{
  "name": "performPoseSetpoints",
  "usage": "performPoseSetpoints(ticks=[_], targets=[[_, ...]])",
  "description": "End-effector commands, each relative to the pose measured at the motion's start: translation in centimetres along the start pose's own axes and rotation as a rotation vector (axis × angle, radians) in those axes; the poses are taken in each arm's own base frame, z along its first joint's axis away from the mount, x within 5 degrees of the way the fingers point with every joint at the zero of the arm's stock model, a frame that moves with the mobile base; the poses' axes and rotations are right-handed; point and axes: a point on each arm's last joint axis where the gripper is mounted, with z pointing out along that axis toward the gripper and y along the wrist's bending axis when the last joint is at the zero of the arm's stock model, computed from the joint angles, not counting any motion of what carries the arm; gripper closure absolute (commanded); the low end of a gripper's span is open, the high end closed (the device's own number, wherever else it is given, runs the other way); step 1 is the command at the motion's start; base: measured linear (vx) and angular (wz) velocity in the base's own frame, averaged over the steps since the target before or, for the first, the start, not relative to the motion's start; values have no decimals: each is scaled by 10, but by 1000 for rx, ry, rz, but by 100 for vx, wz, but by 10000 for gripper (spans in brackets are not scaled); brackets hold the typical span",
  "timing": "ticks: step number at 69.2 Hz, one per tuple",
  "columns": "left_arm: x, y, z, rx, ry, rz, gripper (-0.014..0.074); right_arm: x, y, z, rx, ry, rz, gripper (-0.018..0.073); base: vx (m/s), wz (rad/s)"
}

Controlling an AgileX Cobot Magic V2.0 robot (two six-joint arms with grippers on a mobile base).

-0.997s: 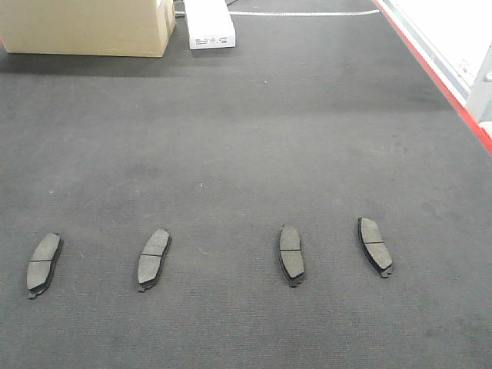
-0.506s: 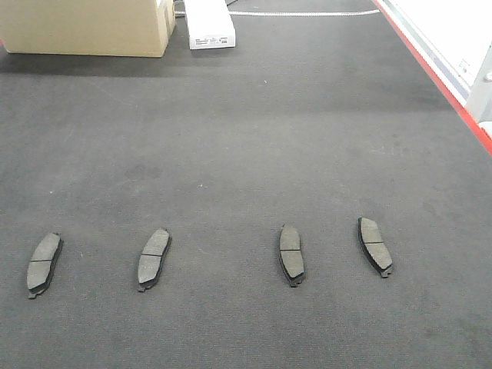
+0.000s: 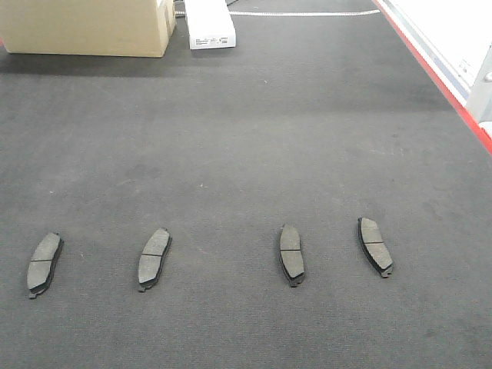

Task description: Move and align brake pads A on conveyor

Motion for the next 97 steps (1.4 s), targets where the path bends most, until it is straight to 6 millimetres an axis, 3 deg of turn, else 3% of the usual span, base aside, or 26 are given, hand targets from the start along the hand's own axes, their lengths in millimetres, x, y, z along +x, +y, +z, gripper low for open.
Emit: performPoseSetpoints(ticks=[1, 9, 25, 97], targets=[[3, 0, 10, -24, -149, -11, 602, -14, -2, -1, 21, -84, 1, 569, 0, 0], [25, 7, 20, -110, -200, -22, 602, -14, -2, -1, 21, -84, 1, 569, 0, 0], [50, 13, 18, -189, -280, -50, 602, -14, -2, -1, 21, -83, 1, 569, 0, 0], [48, 13, 17, -195, -293, -25, 602, -14, -2, -1, 22, -85, 0, 569, 0, 0]])
